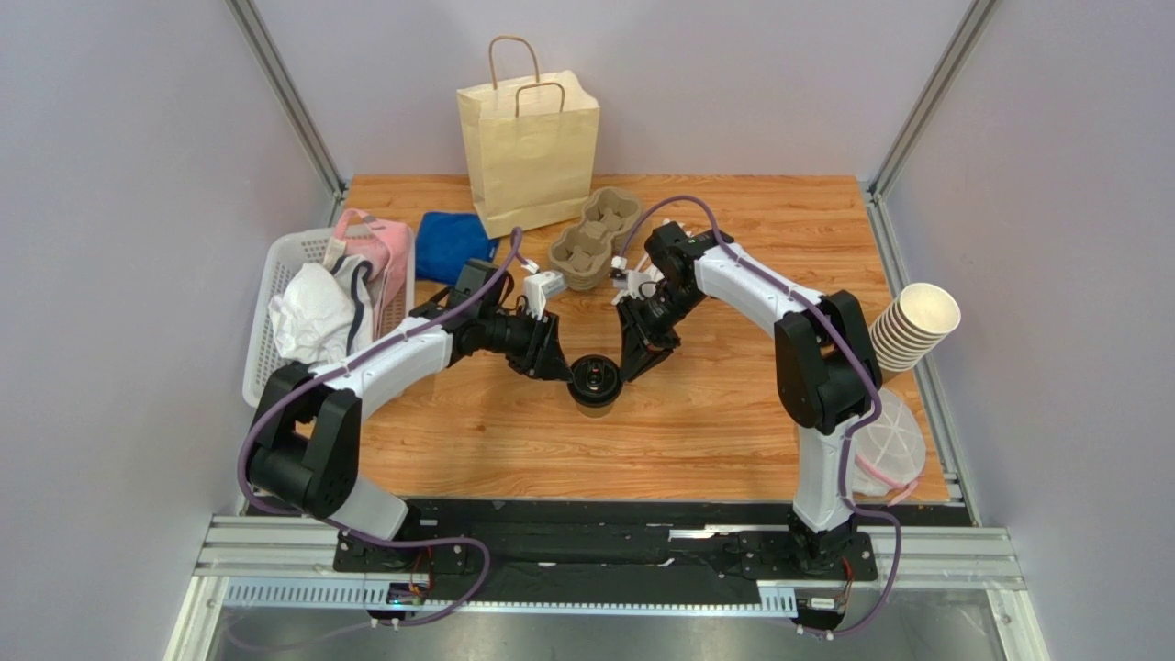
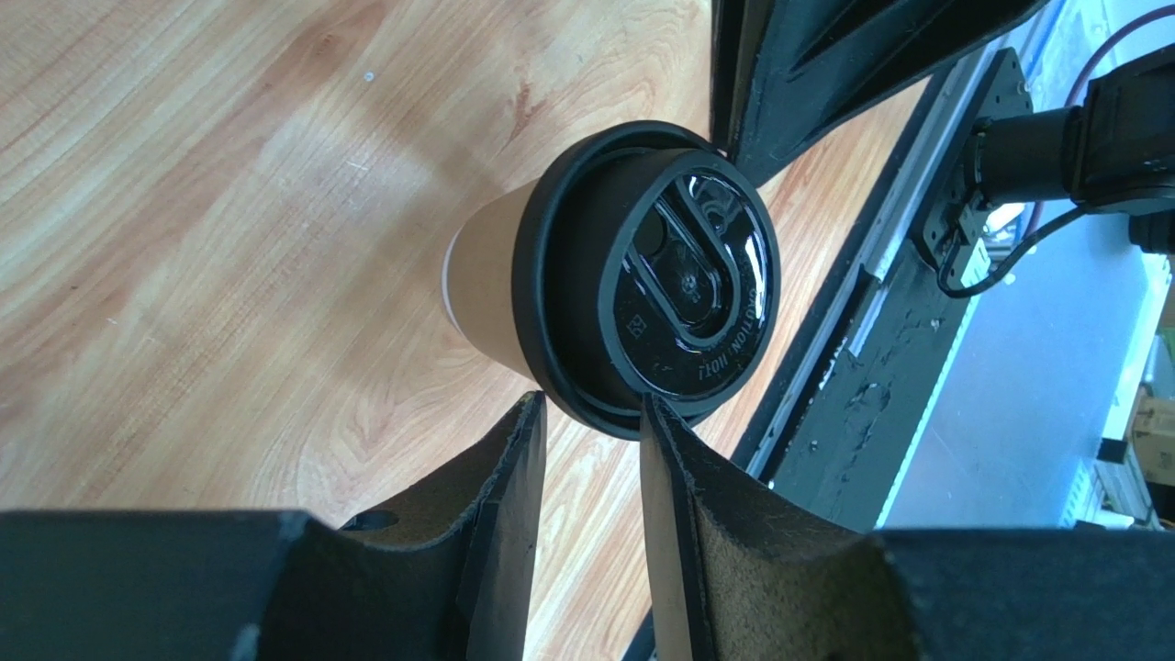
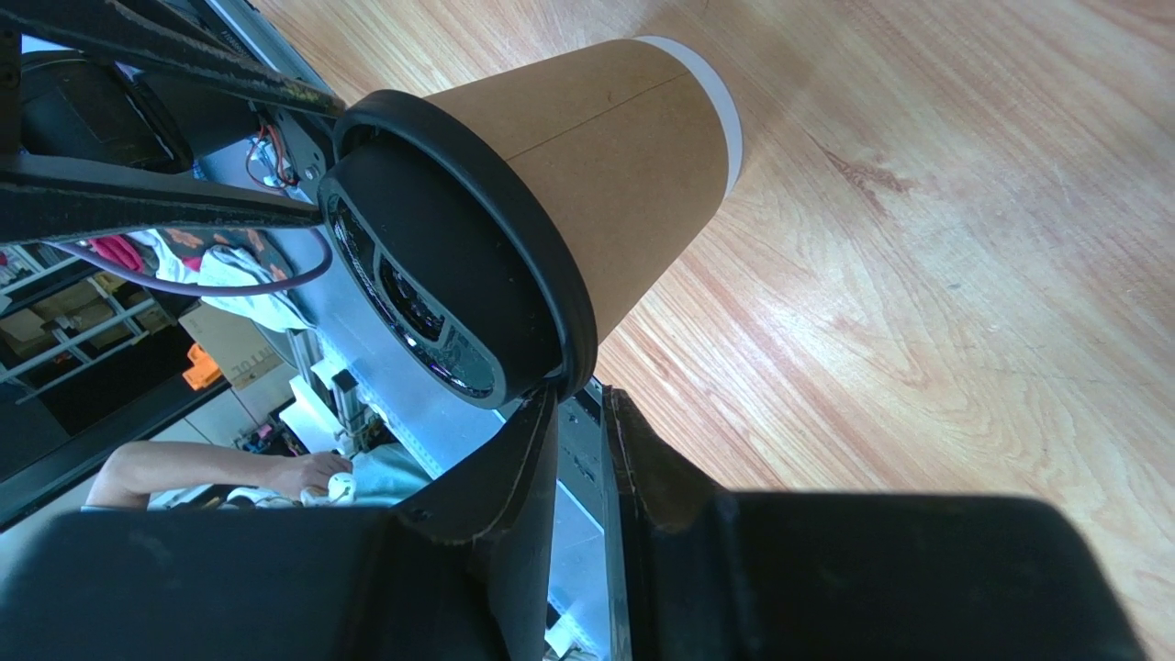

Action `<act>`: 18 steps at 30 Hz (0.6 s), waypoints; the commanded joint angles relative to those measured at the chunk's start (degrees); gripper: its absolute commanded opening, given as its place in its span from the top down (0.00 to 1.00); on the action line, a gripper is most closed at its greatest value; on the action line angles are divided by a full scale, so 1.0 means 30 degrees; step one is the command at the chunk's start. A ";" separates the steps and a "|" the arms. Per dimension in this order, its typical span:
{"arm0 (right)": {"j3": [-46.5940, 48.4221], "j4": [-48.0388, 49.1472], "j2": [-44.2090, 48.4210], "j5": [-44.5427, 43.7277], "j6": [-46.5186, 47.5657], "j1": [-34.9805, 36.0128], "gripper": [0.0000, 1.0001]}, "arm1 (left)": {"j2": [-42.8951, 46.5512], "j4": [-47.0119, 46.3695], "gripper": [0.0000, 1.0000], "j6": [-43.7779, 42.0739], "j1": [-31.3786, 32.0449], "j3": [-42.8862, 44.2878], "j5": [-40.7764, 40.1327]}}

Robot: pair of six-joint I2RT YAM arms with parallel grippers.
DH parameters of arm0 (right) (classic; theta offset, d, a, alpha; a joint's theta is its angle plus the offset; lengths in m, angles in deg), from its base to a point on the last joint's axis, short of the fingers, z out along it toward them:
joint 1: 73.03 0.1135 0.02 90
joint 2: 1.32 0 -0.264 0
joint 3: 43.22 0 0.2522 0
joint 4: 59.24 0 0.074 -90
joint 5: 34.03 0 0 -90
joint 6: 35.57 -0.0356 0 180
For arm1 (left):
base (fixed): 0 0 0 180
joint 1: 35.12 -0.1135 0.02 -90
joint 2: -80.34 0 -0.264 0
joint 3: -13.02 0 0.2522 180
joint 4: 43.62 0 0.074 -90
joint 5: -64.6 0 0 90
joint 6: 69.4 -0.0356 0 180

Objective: Pack the takeout coffee

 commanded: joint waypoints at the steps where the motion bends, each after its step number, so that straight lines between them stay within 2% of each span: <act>1: 0.0447 0.0677 -0.0366 -0.1336 0.0123 0.0060 0.80 | 0.0834 -0.1107 0.61 0.0533 -0.0165 -0.0166 0.0564; 18: 0.0740 0.0619 -0.0483 -0.1248 0.0152 0.0118 0.80 | -0.0250 -0.1459 0.68 0.0916 -0.0429 -0.0196 -0.0461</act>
